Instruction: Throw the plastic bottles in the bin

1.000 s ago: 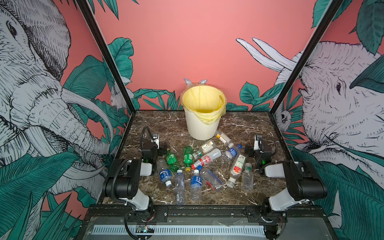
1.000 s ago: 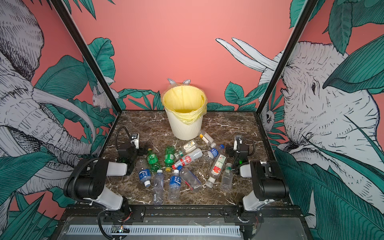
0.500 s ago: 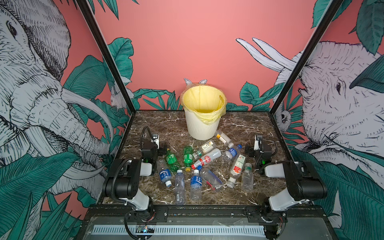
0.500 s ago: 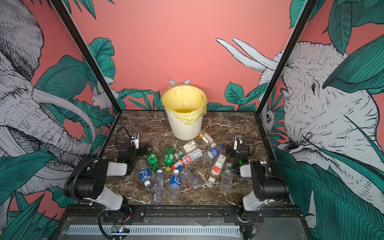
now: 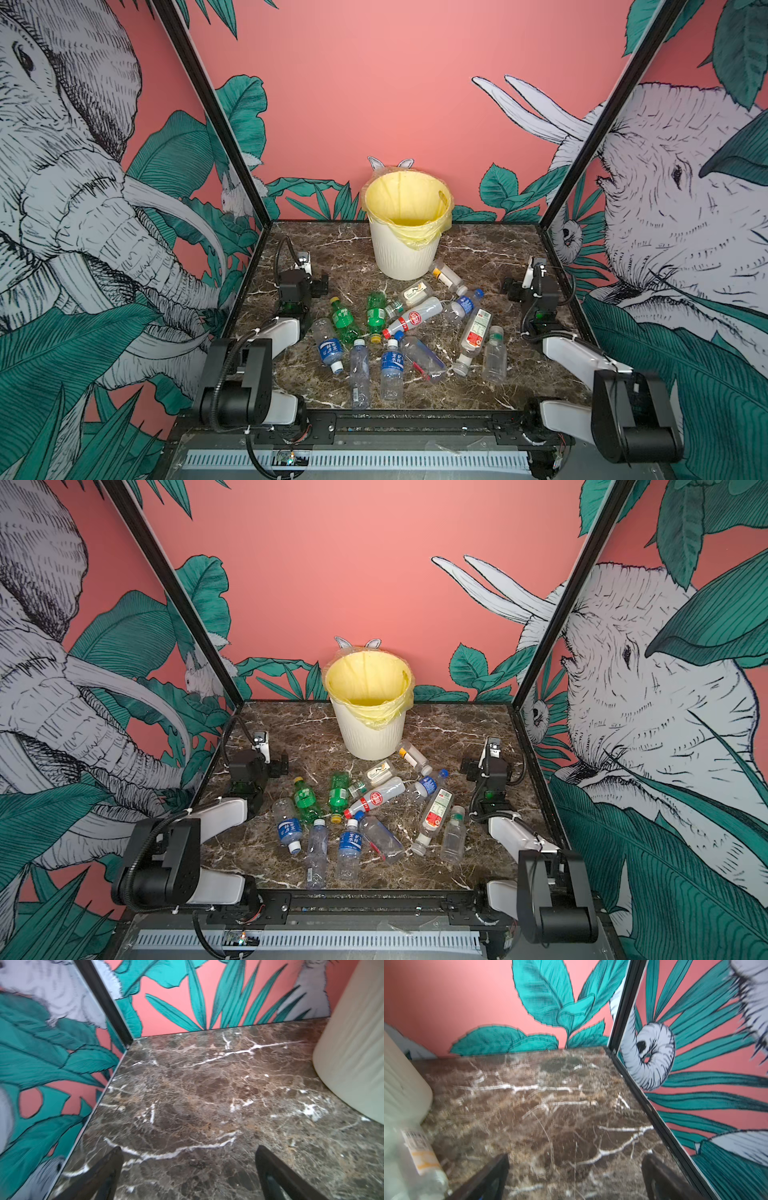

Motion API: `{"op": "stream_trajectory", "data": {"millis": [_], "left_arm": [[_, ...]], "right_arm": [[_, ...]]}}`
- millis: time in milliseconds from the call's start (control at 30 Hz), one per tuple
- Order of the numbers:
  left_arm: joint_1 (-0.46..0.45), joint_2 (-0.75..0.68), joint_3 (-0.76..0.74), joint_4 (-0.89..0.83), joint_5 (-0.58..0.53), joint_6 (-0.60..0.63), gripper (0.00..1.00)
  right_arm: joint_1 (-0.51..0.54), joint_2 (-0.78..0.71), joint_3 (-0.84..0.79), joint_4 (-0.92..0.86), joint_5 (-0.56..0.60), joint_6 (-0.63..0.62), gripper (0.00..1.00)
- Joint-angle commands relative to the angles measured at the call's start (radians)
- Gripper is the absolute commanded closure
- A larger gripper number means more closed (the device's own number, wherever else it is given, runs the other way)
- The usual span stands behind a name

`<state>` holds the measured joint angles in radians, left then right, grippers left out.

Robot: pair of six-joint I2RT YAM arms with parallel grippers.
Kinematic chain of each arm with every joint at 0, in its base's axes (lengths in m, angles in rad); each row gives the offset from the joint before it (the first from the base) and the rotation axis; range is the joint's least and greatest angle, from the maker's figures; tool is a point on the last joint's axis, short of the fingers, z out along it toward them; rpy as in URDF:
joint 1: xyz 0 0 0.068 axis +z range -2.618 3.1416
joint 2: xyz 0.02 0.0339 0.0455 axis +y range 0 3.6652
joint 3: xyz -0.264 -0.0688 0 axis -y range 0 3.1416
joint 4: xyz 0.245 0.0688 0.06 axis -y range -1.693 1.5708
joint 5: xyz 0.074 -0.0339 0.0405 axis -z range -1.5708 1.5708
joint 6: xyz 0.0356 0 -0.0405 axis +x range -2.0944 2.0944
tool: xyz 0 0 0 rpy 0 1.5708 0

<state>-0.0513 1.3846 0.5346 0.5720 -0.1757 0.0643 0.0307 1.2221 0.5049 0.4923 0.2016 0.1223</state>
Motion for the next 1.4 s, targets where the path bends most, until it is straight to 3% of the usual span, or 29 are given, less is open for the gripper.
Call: {"op": "stream_trajectory", "data": {"millis": [0,67,233,367,567,733,1000,1367], "left_arm": [[0.005,-0.072,0.046,-0.151,-0.137,-0.120,0.00],[0.006,-0.095,0.113,-0.280,-0.156,-0.171,0.00],[0.005,-0.161,0.176,-0.390,-0.164,-0.305,0.00],[0.005,-0.191,0.253,-0.549,-0.131,-0.437,0.00],[0.004,-0.184,0.377,-0.818,-0.051,-0.522,0.00],[0.003,-0.207,0.356,-0.876,0.044,-0.608,0.00],[0.004,-0.170,0.365,-0.952,0.201,-0.640,0.00],[0.004,-0.149,0.334,-0.925,0.258,-0.610,0.00]], "right_arm": [[0.001,-0.028,0.167,-0.394,-0.017,0.126,0.01],[0.003,-0.027,0.239,-0.557,0.015,0.185,0.01],[0.003,-0.081,0.303,-0.790,0.029,0.283,0.01],[0.005,-0.093,0.356,-0.969,-0.030,0.348,0.01],[0.031,-0.114,0.378,-1.191,-0.109,0.374,0.01],[0.089,-0.159,0.359,-1.282,-0.125,0.422,0.01],[0.189,-0.189,0.296,-1.373,-0.143,0.515,0.01],[0.311,-0.226,0.203,-1.380,-0.158,0.624,0.08]]}}
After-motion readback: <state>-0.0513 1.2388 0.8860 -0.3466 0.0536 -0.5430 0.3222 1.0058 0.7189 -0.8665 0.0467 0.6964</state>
